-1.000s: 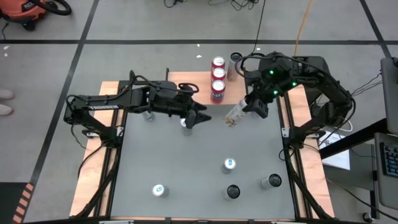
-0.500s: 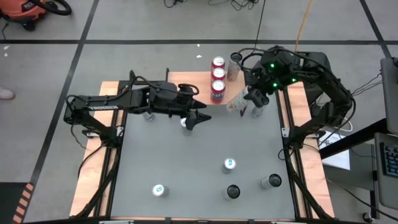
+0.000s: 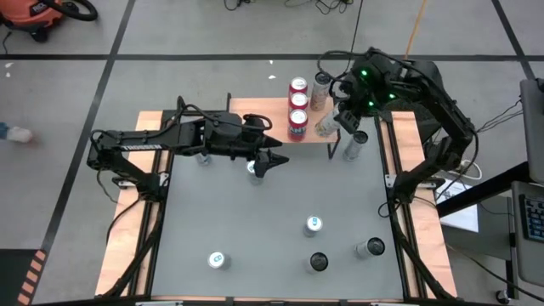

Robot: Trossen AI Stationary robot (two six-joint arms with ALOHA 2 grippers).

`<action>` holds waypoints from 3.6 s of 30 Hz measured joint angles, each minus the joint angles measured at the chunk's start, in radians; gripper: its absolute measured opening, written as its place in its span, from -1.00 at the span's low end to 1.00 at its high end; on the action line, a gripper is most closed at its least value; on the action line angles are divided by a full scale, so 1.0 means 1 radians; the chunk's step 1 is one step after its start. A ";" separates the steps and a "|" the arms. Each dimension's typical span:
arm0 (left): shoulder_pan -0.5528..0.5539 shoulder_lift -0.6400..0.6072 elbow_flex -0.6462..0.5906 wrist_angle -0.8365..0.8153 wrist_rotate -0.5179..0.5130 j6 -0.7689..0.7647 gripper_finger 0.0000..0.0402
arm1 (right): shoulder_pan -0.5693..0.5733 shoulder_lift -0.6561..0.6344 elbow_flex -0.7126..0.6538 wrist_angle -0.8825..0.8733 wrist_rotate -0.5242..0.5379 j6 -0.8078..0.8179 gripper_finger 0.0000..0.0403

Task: Place canned beverage on shelf
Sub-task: Put the top yellow soda can on the shelf aligned with the other yellow soda can

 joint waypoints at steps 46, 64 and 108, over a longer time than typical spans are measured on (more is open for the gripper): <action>0.000 0.001 0.000 -0.002 -0.067 0.001 0.69 | -0.116 0.240 0.000 0.046 0.101 -0.222 0.17; 0.000 0.001 -0.001 -0.031 -0.046 0.001 0.69 | -0.116 0.245 -0.001 0.086 0.102 -0.225 0.18; 0.000 0.001 -0.001 -0.030 -0.046 0.000 0.69 | -0.121 0.280 -0.002 0.097 0.157 -0.207 0.42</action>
